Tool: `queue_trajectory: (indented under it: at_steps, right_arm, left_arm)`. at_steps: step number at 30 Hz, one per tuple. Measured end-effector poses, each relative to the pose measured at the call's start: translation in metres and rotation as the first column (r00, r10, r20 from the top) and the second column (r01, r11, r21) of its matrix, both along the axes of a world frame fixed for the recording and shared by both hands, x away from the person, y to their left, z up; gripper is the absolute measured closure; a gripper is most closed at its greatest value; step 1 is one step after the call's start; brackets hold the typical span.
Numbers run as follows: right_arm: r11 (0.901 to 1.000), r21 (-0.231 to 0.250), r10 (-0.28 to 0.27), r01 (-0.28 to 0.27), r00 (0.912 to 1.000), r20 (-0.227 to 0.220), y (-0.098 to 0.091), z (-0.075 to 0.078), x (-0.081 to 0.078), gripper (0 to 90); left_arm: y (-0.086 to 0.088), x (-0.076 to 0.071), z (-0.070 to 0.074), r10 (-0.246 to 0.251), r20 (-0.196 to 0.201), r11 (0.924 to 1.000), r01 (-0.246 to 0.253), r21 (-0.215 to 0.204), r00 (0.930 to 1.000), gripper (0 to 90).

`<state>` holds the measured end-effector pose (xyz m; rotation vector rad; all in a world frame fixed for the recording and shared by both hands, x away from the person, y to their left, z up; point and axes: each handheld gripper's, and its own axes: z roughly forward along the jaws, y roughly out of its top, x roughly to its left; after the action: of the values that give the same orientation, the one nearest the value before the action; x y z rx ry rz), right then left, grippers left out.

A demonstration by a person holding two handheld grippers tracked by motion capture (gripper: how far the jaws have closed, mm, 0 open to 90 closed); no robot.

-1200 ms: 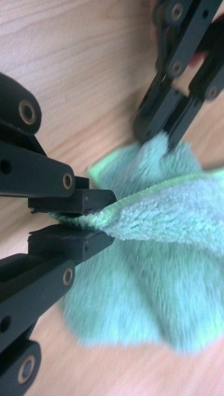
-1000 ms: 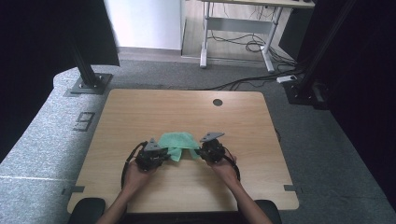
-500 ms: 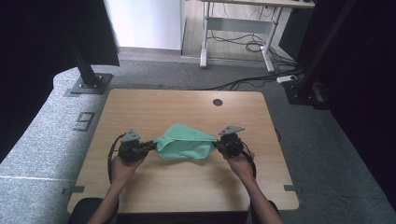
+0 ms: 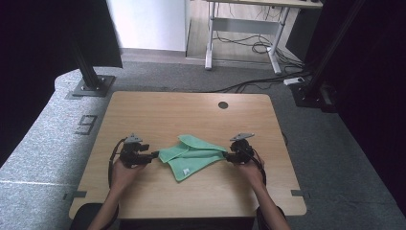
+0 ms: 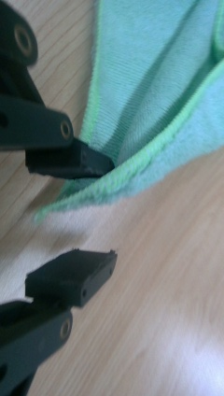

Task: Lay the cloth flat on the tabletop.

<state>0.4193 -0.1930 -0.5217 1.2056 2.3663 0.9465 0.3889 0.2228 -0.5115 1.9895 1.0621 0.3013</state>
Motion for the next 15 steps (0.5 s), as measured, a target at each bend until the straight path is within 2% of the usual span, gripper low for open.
queue_trajectory:
  at_steps: [2, 7, 10, 12, 13, 14, 15]
  right_arm:
    - [1.0000, 0.003, 0.000, 0.000, 1.0000, 0.008, -0.001, 0.003, -0.001, 49.0]
    - [0.9993, 0.034, 0.012, -0.013, 0.9994, 0.031, 0.002, 0.019, -0.008, 52.2]
    - [0.9972, 0.059, 0.046, -0.047, 0.9987, 0.021, 0.010, 0.024, -0.012, 61.0]
    - [0.9949, 0.064, 0.077, -0.078, 0.9968, 0.024, 0.018, 0.026, -0.015, 65.7]
    - [0.9933, 0.070, 0.090, -0.092, 0.9956, 0.024, 0.023, 0.026, -0.016, 67.2]
    - [0.9893, 0.080, 0.121, -0.122, 0.9925, 0.020, 0.033, 0.025, -0.018, 68.3]
    - [0.9878, 0.082, 0.132, -0.132, 0.9912, 0.016, 0.038, 0.023, -0.019, 68.3]
  left_arm:
    - [-0.003, -0.002, 0.002, -0.005, 0.013, 1.0000, 0.005, 0.005, 0.9999, 30.7]
    - [-0.023, -0.010, 0.015, -0.079, 0.064, 0.9959, 0.076, 0.049, 0.9948, 29.1]
    - [-0.036, -0.012, 0.020, -0.139, 0.078, 0.9889, 0.134, 0.063, 0.9873, 35.9]
    - [-0.043, -0.010, 0.019, -0.177, 0.055, 0.9835, 0.175, 0.046, 0.9826, 42.8]
    - [-0.047, -0.008, 0.017, -0.185, 0.045, 0.9817, 0.183, 0.053, 0.9816, 43.1]
    - [-0.053, -0.007, 0.011, -0.193, 0.033, 0.9783, 0.189, 0.084, 0.9807, 43.1]
    - [-0.053, -0.007, 0.011, -0.193, 0.033, 0.9783, 0.189, 0.084, 0.9807, 43.1]
